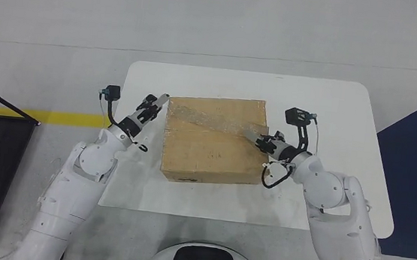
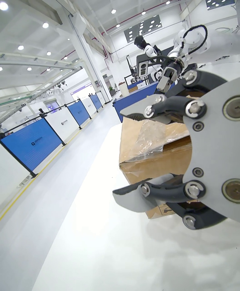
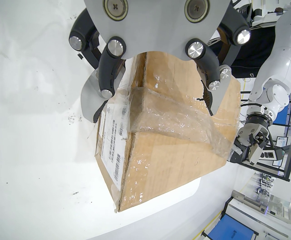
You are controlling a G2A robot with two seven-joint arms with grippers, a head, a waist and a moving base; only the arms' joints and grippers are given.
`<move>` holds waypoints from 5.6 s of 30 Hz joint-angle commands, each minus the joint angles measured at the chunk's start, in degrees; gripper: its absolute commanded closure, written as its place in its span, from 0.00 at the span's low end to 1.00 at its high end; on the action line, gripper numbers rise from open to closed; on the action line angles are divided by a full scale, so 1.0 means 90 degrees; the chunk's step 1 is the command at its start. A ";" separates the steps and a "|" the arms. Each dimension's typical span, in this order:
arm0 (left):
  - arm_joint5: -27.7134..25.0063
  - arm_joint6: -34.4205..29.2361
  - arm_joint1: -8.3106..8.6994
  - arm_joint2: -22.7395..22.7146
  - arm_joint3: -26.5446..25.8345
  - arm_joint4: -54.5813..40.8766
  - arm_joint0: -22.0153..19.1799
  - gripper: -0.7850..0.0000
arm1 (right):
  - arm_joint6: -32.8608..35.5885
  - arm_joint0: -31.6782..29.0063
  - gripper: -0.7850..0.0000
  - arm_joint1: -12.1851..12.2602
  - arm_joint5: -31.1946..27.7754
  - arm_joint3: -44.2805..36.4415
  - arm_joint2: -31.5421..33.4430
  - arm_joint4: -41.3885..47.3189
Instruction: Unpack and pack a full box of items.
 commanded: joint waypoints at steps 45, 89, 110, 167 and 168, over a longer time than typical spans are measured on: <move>-0.0646 -0.0602 -0.0049 0.0118 0.0316 -0.0583 -0.0149 1.00 | 0.0086 0.0440 0.07 0.0161 0.0205 0.0133 -0.0433 -0.0075; -0.1331 -0.1110 0.0126 -0.0566 -0.0570 -0.0492 0.0708 1.00 | -0.0349 0.0640 0.00 0.0257 0.0316 0.0312 -0.0578 0.0214; -0.1696 -0.0959 0.0199 -0.0801 -0.0482 -0.0265 0.1186 1.00 | -0.0475 0.0709 0.00 0.0273 0.0375 0.0383 -0.0709 0.0200; -0.1640 -0.0604 0.0258 -0.0407 -0.0061 0.1159 0.1094 1.00 | -0.1467 0.0275 0.00 0.0257 -0.0330 0.0427 0.0086 0.2022; -0.1640 -0.0604 0.0258 -0.0407 -0.0061 0.1159 0.1094 1.00 | -0.1467 0.0275 0.00 0.0257 -0.0330 0.0427 0.0086 0.2022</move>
